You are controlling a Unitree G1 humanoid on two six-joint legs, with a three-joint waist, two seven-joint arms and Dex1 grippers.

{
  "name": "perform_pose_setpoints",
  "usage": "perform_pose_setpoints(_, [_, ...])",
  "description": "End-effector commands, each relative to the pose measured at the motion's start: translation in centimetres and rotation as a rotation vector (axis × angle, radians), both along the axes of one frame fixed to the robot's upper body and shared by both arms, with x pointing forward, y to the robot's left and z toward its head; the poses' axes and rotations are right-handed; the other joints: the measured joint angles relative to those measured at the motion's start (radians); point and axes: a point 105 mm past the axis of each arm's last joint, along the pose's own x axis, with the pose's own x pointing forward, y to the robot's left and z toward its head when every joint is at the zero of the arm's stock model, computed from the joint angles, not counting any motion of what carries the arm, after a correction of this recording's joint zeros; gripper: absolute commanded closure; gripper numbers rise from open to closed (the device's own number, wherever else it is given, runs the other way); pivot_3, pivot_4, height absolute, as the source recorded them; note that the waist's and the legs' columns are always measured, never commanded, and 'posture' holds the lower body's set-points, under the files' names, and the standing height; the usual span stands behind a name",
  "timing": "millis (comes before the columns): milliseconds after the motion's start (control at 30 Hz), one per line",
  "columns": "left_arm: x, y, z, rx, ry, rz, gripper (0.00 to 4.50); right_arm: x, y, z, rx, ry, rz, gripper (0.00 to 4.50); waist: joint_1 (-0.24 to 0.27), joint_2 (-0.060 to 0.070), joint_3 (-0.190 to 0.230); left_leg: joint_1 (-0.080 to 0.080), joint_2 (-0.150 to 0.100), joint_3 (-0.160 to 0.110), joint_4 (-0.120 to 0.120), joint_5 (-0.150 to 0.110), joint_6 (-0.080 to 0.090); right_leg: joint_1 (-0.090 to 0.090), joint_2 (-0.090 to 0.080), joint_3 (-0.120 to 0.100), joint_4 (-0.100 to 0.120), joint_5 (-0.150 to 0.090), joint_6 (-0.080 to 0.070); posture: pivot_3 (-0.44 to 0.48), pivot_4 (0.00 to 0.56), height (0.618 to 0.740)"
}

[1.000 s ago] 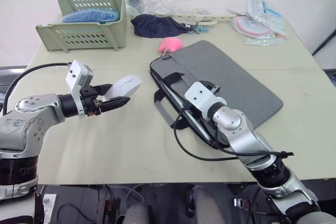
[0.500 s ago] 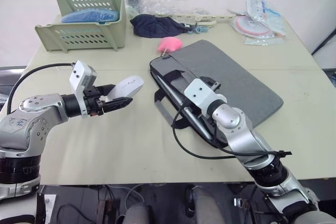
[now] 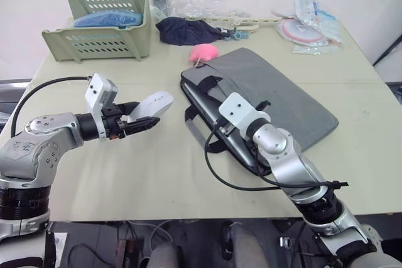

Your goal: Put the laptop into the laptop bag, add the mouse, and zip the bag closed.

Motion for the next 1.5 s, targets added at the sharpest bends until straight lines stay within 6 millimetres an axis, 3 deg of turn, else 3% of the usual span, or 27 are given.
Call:
perform_pose_setpoints(33, [-0.3, -0.5, 0.9, 0.0, -0.042, -0.021, 1.6, -0.2, -0.6, 2.2, 0.019, -0.086, -0.009, 4.25, 0.0, 0.0, 0.0, 0.0, 0.0, 0.0, 0.0, 0.0, 0.0, 0.0, 0.0, 0.0, 0.0, 0.0, 0.0, 0.0, 0.15, 0.74])
perform_pose_setpoints(200, [-0.4, -1.2, 0.2, 0.001, -0.018, -0.042, 1.6, 0.0, -1.0, 2.0, 0.182, 0.054, -0.006, 4.25, 0.001, 0.0, 0.0, 0.0, 0.0, 0.0, 0.0, 0.0, 0.0, 0.0, 0.0, 0.0, 0.0, 0.0, 0.0, 0.0, 0.15, 0.74])
perform_pose_setpoints(533, [0.3, -2.7, -3.6, 0.114, 0.039, -0.079, 1.6, 1.3, -3.1, 7.2, 0.147, 0.093, 0.069, 4.25, -0.001, 0.0, 0.0, 0.0, 0.0, 0.0, 0.0, 0.0, 0.0, 0.0, 0.0, 0.0, 0.0, 0.0, 0.0, 0.0, 0.15, 0.74])
perform_pose_setpoints(800, [1.2, -4.4, -3.5, 0.09, 0.009, -0.105, 1.6, 0.8, -2.2, 8.1, 0.114, 0.104, 0.135, 4.25, 0.001, 0.0, 0.0, 0.0, 0.0, 0.001, 0.0, 0.0, 0.0, 0.0, 0.0, 0.0, 0.0, 0.0, 0.0, 0.0, 0.15, 0.74])
perform_pose_setpoints(967, [1.8, -6.7, -3.3, 0.051, -0.017, -0.152, 1.6, 0.5, -1.5, 8.4, 0.127, 0.107, 0.158, 4.25, 0.0, 0.0, 0.0, 0.0, 0.0, 0.0, 0.0, 0.0, 0.0, 0.0, 0.0, 0.0, 0.0, 0.0, 0.0, 0.0, 0.15, 0.74])
perform_pose_setpoints(1500, [5.6, -11.0, -4.6, 0.004, -0.045, -0.161, 1.6, 0.0, -0.1, 8.5, 0.154, 0.099, 0.178, 4.25, -0.016, 0.0, 0.0, -0.001, 0.0, 0.0, 0.001, 0.0, 0.0, 0.0, 0.0, -0.001, 0.0, 0.0, 0.0, 0.0, 0.15, 0.74])
